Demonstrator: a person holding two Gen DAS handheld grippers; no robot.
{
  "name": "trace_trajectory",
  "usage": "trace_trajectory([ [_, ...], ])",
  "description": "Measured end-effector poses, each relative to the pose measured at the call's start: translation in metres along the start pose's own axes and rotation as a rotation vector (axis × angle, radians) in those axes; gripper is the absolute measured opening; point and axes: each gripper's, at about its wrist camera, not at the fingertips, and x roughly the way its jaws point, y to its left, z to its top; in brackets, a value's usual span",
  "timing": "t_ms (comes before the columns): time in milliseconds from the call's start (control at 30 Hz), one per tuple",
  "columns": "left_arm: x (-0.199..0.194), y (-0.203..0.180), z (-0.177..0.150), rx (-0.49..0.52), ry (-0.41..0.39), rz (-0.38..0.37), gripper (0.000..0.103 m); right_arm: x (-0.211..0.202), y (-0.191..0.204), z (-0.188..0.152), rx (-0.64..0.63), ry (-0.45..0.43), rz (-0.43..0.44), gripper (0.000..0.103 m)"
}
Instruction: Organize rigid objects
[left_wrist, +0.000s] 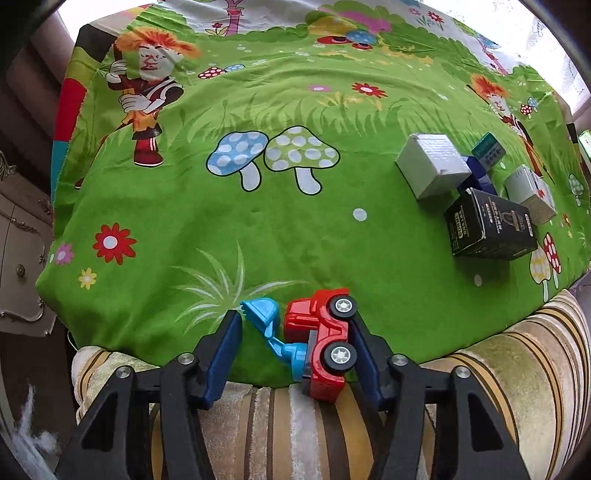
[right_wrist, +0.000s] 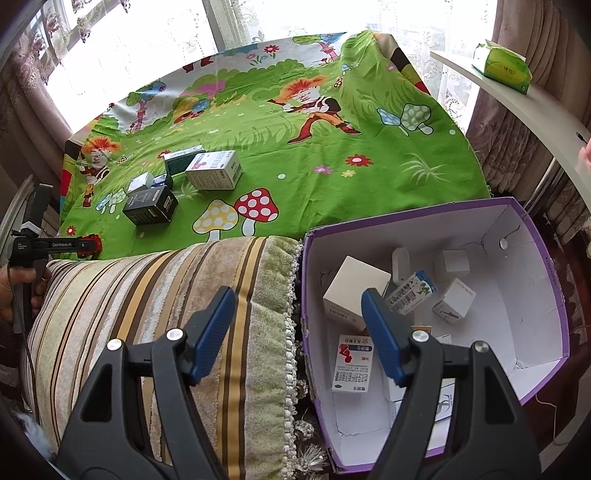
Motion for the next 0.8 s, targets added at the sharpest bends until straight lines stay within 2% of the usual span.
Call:
trace_trajectory([
  [100, -0.004, -0.009, -0.002, 0.055, -0.019, 0.045, 0.042, 0.002, 0.000, 0.000, 0.003, 0.005, 0.000, 0.074],
  [233, -0.011, -0.030, -0.006, 0.172, -0.062, 0.135, 0.039, 0.002, 0.002, -0.001, -0.005, 0.003, 0.004, 0.074],
  [300, -0.013, -0.044, -0.009, 0.250, -0.093, 0.227, 0.039, 0.003, 0.003, -0.001, -0.009, 0.003, 0.004, 0.074],
  [400, -0.009, -0.062, -0.008, 0.361, -0.130, 0.409, 0.039, 0.003, 0.005, -0.002, -0.008, 0.005, 0.010, 0.074],
  [433, -0.004, -0.067, -0.007, 0.389, -0.124, 0.448, 0.039, 0.004, 0.005, -0.002, -0.008, 0.006, 0.011, 0.074],
  [500, -0.001, -0.073, -0.007, 0.431, -0.122, 0.470, 0.039, 0.003, 0.006, -0.003, -0.011, 0.006, 0.014, 0.074],
  [567, -0.010, -0.076, -0.009, 0.447, -0.141, 0.414, 0.040, 0.001, 0.006, -0.003, -0.012, 0.001, 0.014, 0.074],
  [600, -0.013, -0.076, -0.005, 0.441, -0.143, 0.350, 0.045, 0.001, 0.006, -0.002, -0.010, -0.001, 0.014, 0.074],
  [633, -0.019, -0.074, -0.006, 0.431, -0.144, 0.272, 0.055, 0.000, 0.005, -0.002, -0.008, -0.003, 0.013, 0.074],
  [700, -0.028, -0.074, -0.005, 0.406, -0.148, 0.101, 0.066, 0.000, 0.005, -0.001, -0.004, -0.004, 0.013, 0.074],
  [733, -0.033, -0.074, -0.008, 0.401, -0.150, 0.028, 0.066, 0.000, 0.005, -0.001, -0.007, -0.004, 0.014, 0.074],
  [800, -0.040, -0.074, -0.014, 0.386, -0.147, -0.059, 0.066, 0.000, 0.006, -0.001, -0.012, -0.001, 0.017, 0.074],
])
